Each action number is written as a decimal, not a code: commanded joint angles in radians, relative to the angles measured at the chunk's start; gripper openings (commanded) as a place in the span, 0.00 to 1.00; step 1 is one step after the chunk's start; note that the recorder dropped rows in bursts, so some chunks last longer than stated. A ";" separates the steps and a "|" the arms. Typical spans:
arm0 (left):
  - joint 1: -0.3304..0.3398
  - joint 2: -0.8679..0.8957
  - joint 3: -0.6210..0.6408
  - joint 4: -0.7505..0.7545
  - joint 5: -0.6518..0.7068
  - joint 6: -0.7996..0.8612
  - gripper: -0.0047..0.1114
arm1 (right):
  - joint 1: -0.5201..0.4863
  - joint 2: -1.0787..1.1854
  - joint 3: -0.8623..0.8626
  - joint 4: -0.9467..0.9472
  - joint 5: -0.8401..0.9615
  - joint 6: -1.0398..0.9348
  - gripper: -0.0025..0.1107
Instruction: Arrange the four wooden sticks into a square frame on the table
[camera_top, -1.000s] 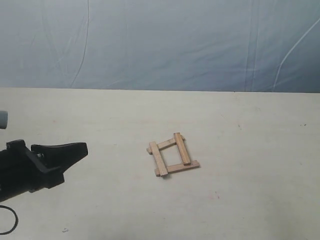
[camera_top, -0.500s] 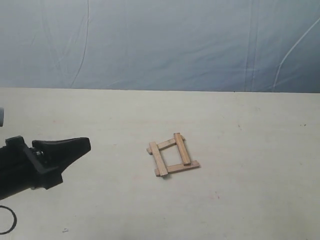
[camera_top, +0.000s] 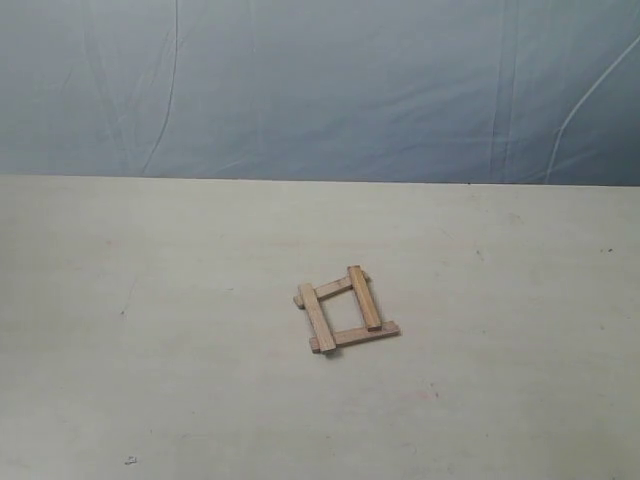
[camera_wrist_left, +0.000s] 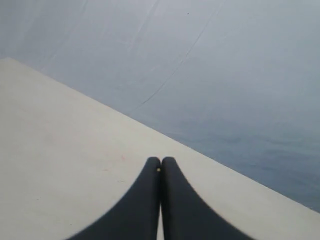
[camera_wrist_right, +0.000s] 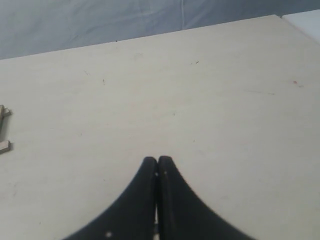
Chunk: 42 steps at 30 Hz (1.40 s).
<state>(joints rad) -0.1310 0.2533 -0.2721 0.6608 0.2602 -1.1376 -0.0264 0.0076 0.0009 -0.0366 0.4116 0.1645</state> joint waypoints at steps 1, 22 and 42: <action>-0.001 -0.019 0.014 0.005 0.025 0.022 0.04 | -0.003 -0.008 -0.001 -0.039 -0.023 0.003 0.01; 0.128 -0.253 0.272 -0.681 -0.127 1.051 0.04 | -0.003 -0.008 -0.001 -0.039 -0.155 0.005 0.01; 0.150 -0.253 0.272 -0.630 0.027 1.071 0.04 | -0.003 -0.008 -0.001 -0.009 -0.154 0.005 0.01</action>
<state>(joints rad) 0.0193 0.0065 -0.0036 0.0256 0.2923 -0.0703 -0.0264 0.0068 0.0009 -0.0543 0.2694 0.1709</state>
